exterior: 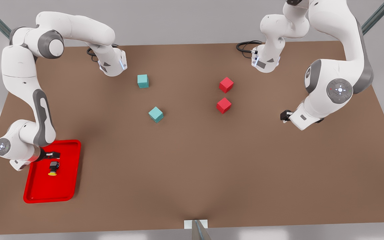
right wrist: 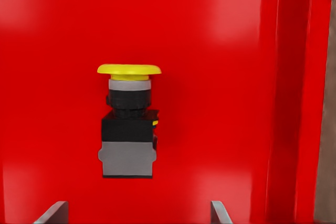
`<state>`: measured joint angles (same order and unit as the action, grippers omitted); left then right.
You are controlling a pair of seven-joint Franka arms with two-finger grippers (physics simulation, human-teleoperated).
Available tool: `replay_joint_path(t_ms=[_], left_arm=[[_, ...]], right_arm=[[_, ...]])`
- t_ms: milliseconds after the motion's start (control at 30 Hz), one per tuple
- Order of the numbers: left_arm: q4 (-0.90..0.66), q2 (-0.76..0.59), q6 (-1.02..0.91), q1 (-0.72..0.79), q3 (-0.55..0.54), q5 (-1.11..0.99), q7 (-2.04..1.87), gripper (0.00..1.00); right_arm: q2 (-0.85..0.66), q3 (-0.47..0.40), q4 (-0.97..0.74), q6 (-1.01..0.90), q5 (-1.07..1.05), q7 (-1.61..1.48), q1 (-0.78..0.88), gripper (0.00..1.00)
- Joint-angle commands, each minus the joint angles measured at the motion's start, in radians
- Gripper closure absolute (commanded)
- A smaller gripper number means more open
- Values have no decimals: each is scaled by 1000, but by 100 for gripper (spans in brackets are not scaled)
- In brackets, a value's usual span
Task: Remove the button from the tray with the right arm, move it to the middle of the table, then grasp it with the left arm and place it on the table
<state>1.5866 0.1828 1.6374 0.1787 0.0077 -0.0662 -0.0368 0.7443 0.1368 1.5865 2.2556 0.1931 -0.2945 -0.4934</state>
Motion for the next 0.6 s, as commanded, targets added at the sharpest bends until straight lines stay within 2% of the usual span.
replay_joint_path(t_ms=[0, 300, 567], left_arm=[[0, 0, -2, -1, 0, -1, 0, 0], [1, 6, -28, -2, 3, 0, 0, 0], [1, 9, -30, -7, 6, 0, 1, 0]], right_arm=[[9, 0, 0, 35, -1, 224, -7, 0], [104, 0, -42, 87, -12, 233, 3, 0], [96, 1, -62, 71, -6, 235, 12, 0]])
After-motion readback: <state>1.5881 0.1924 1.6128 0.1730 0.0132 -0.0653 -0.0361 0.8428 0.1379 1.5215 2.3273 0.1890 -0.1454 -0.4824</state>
